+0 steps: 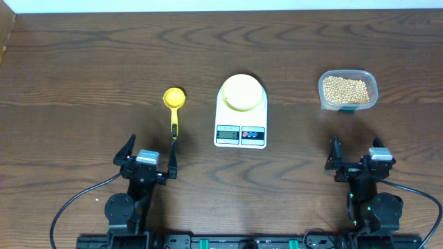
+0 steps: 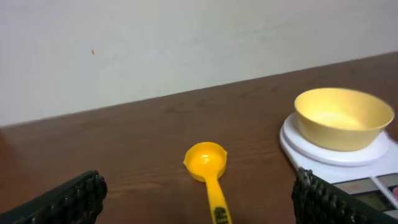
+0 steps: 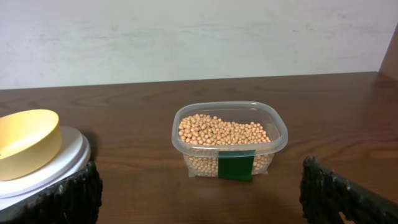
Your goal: Scoop item into bowl and weigh 50g on scale
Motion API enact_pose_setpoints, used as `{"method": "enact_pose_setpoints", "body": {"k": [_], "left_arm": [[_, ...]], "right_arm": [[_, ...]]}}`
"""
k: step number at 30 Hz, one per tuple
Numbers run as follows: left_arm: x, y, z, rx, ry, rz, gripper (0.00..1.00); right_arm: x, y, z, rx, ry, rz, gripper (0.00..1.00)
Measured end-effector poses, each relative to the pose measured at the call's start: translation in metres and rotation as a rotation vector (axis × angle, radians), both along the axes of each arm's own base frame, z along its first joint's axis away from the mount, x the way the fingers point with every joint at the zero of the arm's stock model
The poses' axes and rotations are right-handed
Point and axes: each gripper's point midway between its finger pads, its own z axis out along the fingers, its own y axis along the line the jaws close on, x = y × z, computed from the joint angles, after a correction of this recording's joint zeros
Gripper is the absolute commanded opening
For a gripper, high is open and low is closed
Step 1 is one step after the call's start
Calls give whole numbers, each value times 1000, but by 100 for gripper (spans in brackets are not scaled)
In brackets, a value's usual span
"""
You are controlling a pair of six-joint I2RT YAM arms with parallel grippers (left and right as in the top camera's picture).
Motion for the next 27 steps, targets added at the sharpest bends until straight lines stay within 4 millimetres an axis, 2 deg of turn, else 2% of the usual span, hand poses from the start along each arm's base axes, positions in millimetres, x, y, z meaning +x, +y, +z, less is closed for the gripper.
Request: {"method": "enact_pose_setpoints", "body": {"k": [3,8,10,15,20,23,27], "left_arm": [[-1,0,9,-61,18,1,98],[1,-5,53,-135,36,-21,97],[6,-8,66,-150,92,-32,98],[30,-15,81,-181,317,-57,98],[61,-25,77,-216,600,-92,98],[78,-29,58,-238,760,-103,98],[95,-37,29,-275,876,-138,98]], "right_arm": [[0,0,0,0,0,0,99],[0,0,0,0,0,0,99],[0,0,0,0,0,0,99],[0,0,0,1,1,0,99],[0,0,0,1,2,0,99],[0,0,0,2,1,0,99],[0,0,0,3,1,0,99]]}}
